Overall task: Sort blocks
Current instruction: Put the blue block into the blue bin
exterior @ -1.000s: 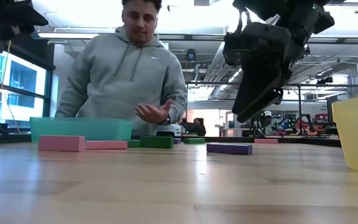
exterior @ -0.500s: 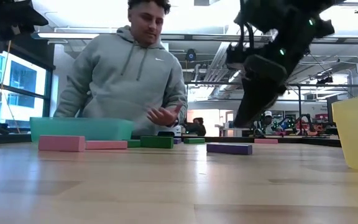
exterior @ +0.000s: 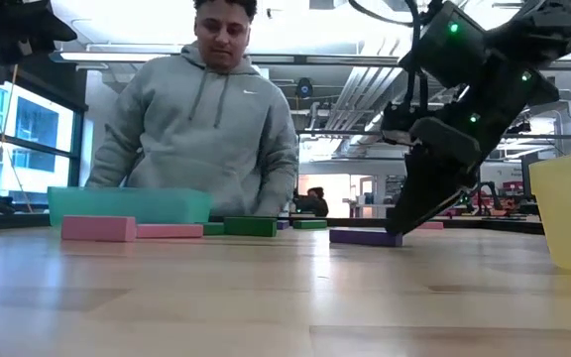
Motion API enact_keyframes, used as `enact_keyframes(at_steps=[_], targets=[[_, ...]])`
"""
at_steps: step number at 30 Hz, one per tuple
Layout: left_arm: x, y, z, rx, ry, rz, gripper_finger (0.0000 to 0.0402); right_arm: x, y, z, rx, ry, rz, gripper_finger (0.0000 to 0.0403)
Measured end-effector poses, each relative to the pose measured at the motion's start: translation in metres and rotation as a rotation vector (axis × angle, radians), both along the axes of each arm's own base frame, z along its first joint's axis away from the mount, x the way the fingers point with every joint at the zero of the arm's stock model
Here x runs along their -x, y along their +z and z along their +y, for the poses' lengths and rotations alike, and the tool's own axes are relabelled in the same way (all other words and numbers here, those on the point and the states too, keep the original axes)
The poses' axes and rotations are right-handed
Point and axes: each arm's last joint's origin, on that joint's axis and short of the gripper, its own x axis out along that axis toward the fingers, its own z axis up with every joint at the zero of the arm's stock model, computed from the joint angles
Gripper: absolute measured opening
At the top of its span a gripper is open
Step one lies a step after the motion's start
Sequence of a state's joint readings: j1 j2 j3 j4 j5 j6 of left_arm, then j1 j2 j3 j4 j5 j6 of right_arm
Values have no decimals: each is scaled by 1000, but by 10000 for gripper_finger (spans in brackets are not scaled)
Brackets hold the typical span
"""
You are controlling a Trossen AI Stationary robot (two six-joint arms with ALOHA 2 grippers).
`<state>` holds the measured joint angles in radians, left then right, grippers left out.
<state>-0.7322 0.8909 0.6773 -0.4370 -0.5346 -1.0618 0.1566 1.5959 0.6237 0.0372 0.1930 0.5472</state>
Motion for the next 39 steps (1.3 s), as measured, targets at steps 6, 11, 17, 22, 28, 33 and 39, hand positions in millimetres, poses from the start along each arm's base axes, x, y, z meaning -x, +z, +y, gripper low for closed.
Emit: enact_keyframes(at_steps=[6,11,17,22,28,33,39], targets=[[0,0,0,-2,0,2,235,-6,-13,1,0,-27,3,169],[0,0,0,-4,-1,2,235,-8,-18,1,-24,-79,3,162],[0,0,0,-16,-9,0,235,-8,-15,-5,-88,-135,-6,81],[0,0,0,-24,-5,-3,235,-4,4,-3,-170,-131,-65,45],[-5,5,3,5,149,-98,235,1,53,-2,-217,-100,-278,45],[-19,19,11,-36,197,-237,235,-1,103,-4,-151,-73,-461,45],[-41,48,35,-117,329,-486,235,-19,159,-4,-36,1,-621,46]])
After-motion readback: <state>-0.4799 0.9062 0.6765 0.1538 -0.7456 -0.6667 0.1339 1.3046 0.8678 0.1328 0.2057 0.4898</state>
